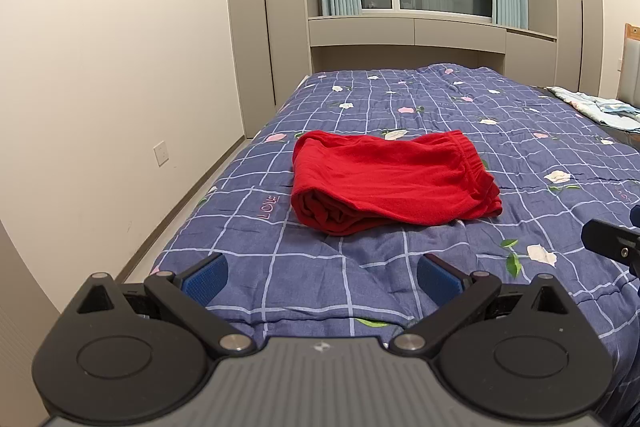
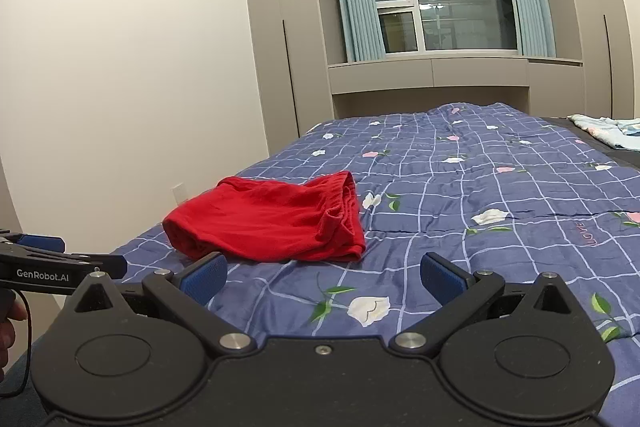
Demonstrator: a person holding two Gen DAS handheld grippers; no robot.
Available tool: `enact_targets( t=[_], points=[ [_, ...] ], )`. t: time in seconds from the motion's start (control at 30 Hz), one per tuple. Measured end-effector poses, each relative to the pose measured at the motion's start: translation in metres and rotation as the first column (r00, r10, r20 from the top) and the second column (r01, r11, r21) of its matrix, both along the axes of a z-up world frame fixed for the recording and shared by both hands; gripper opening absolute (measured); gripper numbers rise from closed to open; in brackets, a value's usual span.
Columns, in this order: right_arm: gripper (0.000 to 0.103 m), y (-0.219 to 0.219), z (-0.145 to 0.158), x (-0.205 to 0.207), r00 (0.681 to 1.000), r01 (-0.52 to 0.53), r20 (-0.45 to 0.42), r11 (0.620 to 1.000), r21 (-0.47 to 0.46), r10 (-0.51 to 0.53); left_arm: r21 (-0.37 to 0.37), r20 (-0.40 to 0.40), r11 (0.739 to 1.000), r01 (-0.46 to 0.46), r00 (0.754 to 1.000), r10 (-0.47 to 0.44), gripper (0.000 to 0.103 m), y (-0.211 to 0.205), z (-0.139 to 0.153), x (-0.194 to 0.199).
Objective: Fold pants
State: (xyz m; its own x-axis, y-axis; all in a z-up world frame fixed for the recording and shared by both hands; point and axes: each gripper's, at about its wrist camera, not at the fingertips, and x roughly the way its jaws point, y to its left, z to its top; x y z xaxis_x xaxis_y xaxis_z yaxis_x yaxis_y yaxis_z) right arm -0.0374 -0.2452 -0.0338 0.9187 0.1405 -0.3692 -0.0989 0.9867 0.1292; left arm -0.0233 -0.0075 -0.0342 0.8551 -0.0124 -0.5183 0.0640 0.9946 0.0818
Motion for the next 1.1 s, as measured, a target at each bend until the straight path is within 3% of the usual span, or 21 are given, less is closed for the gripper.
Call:
enact_targets(
  t=[1.1],
  points=[
    [0.103, 0.001, -0.0014, -0.0003, 1.0, -0.001, -0.009, 1.0, 0.005, 0.001, 0.001, -0.002, 1.0, -0.002, 1.0, 0.002, 0.103, 0.0, 0.0, -0.0013]
  ],
)
